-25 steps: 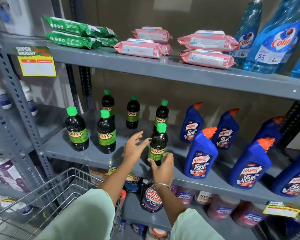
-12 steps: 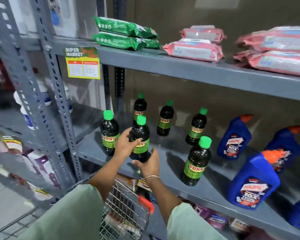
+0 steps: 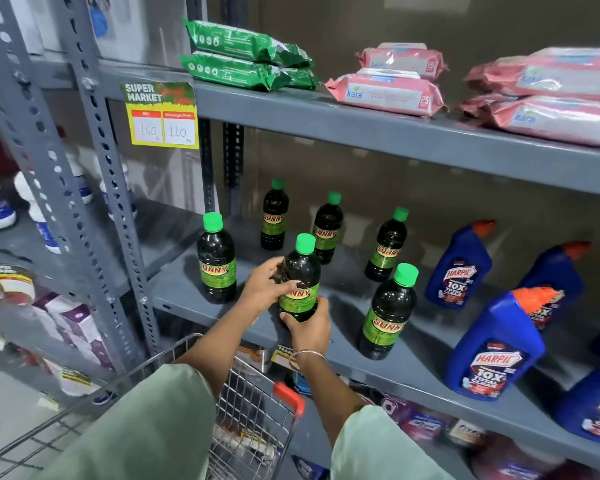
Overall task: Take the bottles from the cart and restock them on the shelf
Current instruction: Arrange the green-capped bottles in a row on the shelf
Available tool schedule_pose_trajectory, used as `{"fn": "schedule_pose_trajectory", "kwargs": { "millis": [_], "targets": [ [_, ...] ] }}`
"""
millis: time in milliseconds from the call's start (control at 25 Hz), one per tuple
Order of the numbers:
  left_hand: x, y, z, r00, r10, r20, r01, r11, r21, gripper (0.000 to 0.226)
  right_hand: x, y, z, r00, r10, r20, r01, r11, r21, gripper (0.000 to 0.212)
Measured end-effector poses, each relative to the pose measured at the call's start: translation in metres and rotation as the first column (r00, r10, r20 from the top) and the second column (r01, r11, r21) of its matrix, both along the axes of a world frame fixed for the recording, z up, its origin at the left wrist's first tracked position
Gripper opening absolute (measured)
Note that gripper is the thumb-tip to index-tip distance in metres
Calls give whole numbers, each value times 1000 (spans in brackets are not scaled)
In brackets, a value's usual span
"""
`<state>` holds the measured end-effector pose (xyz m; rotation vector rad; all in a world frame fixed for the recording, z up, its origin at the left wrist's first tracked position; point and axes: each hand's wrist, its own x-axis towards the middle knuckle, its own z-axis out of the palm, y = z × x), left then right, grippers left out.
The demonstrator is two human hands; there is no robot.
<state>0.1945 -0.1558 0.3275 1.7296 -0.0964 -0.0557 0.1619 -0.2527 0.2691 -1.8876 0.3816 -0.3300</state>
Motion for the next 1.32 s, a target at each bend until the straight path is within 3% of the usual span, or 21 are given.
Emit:
{"fn": "schedule_pose_trajectory", "kwargs": {
  "millis": [800,960,1040,1200,1320],
  "targets": [
    [4,3,-5,999,-32,-26,31,999,-13,53,0,4,-3,1000,-22,11,22,1000,9,49],
    [1,2,-5,999,-29,-13,29,999,-16,54,-3,4,0,1000,-1,-13,1,1000,13,66],
    [-4,0,-7,999,-29,-17,29,1000,-12,56,-14,1,-4,999,-42,10,42,999,-1,74],
    [-12,-6,-29,997,38,-74,-33,998,57,61,-50,-22,-18,967,-232,103,243,963,-114,43],
    [-14,-17,-45,990,116,-78,-100,978,186,58,-59,-55,-16,895,-436,97,442,896,-52,49]
  ]
}}
